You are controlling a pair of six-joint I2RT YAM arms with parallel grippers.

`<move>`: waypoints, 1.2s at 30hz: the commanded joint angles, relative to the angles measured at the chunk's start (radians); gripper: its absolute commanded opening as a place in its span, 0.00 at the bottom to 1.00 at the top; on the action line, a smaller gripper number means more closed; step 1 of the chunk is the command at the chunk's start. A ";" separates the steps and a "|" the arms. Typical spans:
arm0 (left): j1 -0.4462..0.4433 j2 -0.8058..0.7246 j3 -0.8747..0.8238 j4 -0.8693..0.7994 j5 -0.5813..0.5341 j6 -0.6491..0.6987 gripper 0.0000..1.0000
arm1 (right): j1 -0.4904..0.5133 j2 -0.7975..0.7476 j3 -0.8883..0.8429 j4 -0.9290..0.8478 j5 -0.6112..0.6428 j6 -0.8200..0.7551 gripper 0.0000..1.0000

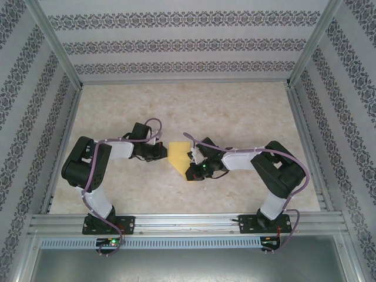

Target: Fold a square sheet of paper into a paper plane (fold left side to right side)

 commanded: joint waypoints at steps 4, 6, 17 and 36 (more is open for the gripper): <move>0.008 -0.126 0.030 -0.106 -0.001 0.106 0.06 | 0.008 0.066 -0.046 -0.138 0.155 -0.016 0.00; -0.014 -0.166 0.008 -0.099 0.035 0.106 0.06 | 0.005 0.065 -0.046 -0.134 0.155 -0.015 0.00; -0.164 -0.127 -0.047 0.022 0.089 0.048 0.06 | 0.003 0.068 -0.057 -0.128 0.160 -0.011 0.00; -0.176 -0.005 -0.049 -0.062 -0.118 0.016 0.01 | 0.013 -0.012 0.055 -0.099 0.059 0.032 0.00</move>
